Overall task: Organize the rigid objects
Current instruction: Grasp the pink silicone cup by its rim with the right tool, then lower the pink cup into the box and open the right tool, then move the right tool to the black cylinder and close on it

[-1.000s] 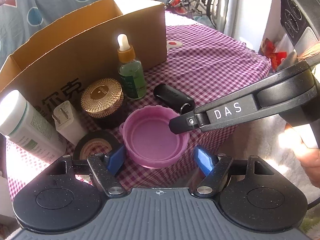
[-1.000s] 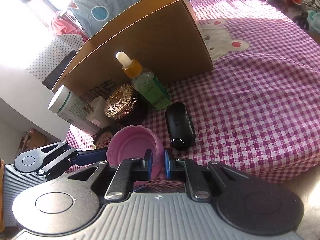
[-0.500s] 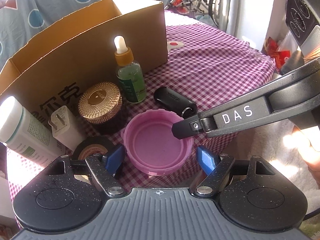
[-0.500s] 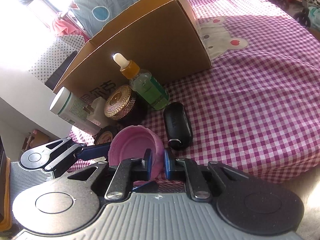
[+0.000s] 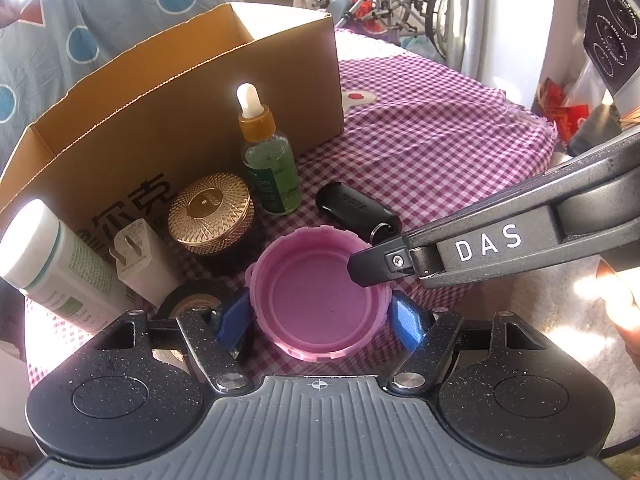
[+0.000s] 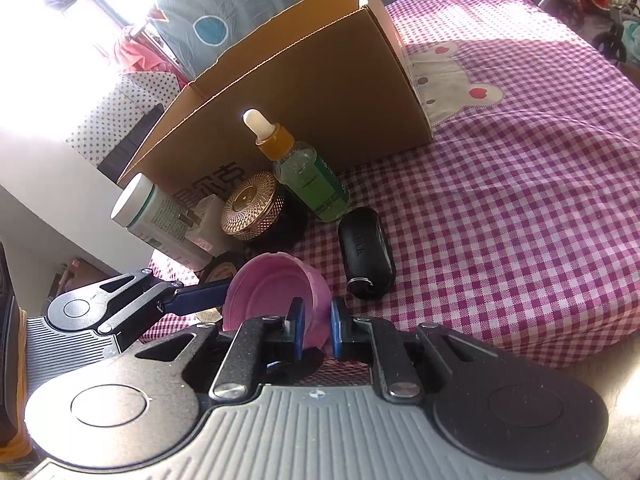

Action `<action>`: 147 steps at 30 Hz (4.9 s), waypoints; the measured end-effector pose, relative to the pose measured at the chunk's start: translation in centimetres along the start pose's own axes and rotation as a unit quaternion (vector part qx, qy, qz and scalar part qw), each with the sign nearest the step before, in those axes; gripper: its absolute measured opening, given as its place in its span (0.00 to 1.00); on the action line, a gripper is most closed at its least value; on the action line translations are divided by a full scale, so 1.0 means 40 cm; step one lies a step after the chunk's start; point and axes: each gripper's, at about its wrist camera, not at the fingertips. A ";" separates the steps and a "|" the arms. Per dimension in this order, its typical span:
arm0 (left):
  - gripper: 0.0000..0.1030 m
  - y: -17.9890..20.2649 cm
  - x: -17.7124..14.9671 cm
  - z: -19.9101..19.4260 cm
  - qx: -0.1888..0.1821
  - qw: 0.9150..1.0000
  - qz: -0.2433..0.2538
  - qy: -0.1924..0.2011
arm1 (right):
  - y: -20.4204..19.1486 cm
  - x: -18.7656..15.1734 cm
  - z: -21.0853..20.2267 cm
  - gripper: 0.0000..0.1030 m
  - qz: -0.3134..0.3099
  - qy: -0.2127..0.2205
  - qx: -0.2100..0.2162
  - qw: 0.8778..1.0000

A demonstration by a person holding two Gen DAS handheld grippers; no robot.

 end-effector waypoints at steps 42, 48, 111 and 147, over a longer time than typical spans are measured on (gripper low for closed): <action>0.71 -0.475 0.243 0.044 0.032 0.994 -0.081 -0.063 | -0.273 0.558 0.389 0.15 -0.058 -0.198 0.064 0.976; 0.72 -0.486 0.231 0.078 0.010 0.992 -0.064 -0.108 | -0.242 0.554 0.466 0.15 -0.038 -0.246 0.064 0.967; 0.59 -0.043 0.073 0.100 -0.116 0.987 -0.104 -0.027 | 0.195 0.089 0.048 0.27 0.123 0.004 0.074 0.990; 0.57 0.005 0.106 -0.073 -0.093 0.992 -0.052 0.072 | 0.020 0.068 -0.116 0.15 0.032 0.097 0.061 0.993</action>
Point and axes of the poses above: each gripper's, at about its wrist camera, not at the fingertips, and z roughly the way its jaws point, y to its right, x to its top, and after that the axes turned 4 degrees about x, right-handed
